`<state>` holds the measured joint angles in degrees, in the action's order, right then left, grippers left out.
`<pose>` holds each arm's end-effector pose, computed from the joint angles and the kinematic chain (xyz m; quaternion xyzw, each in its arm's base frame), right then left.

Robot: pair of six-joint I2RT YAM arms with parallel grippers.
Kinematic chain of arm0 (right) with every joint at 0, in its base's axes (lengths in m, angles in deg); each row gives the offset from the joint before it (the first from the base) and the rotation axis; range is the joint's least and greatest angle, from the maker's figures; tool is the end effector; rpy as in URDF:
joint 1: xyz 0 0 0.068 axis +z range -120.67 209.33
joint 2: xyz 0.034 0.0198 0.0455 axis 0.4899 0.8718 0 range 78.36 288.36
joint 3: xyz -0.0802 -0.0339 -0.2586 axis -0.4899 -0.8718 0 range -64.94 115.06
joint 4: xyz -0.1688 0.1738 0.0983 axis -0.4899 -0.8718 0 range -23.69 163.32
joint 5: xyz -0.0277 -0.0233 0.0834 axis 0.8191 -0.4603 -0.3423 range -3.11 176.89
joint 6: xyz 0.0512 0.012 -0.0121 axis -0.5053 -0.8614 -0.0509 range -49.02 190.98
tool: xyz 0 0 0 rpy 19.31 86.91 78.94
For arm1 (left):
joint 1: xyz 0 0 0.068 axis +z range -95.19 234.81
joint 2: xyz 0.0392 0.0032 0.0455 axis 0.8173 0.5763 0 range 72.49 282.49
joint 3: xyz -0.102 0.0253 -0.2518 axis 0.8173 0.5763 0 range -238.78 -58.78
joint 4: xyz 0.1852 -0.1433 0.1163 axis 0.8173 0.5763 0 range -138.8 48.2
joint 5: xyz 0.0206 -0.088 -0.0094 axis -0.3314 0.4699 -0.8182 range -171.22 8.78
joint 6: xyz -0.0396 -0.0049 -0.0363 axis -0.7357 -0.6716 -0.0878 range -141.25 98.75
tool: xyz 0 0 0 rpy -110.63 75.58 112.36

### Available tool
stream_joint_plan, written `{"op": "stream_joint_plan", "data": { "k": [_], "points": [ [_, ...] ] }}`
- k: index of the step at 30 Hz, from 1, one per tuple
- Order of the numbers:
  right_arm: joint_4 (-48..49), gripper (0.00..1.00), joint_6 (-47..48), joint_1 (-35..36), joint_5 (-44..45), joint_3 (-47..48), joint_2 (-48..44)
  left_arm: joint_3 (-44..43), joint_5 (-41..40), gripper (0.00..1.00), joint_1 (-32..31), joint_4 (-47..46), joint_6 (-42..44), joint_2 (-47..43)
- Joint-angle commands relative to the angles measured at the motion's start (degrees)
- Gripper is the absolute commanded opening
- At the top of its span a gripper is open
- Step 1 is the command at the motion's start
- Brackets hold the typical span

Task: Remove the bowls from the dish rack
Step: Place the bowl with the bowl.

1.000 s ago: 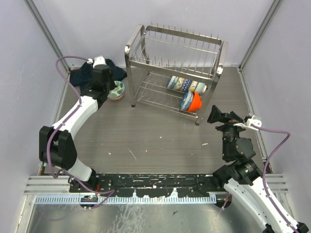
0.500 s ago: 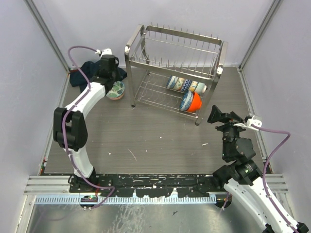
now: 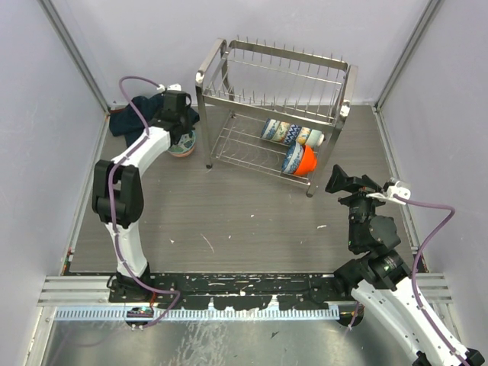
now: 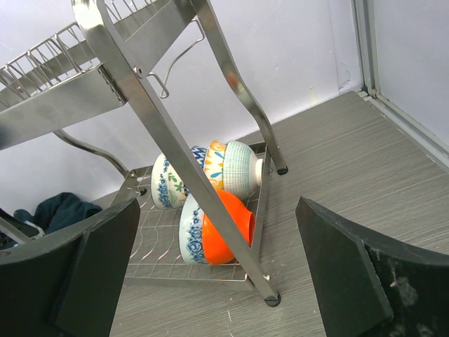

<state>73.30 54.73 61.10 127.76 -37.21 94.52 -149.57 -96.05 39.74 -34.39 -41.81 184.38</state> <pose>0.0915 0.0293 0.3151 0.1880 0.6236 0.0937 0.7530 0.4435 -0.1099 0.2632 -0.1012 0.8778 -0.0296 0.4672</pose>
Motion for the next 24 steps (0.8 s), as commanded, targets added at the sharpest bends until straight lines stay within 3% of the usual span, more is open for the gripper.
{"op": "stream_joint_plan", "data": {
  "k": [1, 9, 24],
  "points": [
    [2.98, 1.0, 0.78, 0.22, 0.8, 0.65, 0.9, -3.56, 1.15, 0.0, 0.14, -0.82, 0.74, 0.79],
    [3.03, 1.0, 0.78, 0.18, 0.89, 0.48, 1.2, -4.7, 0.63, 0.0, -0.5, 1.11, 1.42, 2.39],
    [3.13, 1.0, 0.69, 0.22, 0.71, 0.38, 1.07, -7.43, -7.49, 0.0, -4.3, 5.56, 5.81, 5.13]
  ]
}}
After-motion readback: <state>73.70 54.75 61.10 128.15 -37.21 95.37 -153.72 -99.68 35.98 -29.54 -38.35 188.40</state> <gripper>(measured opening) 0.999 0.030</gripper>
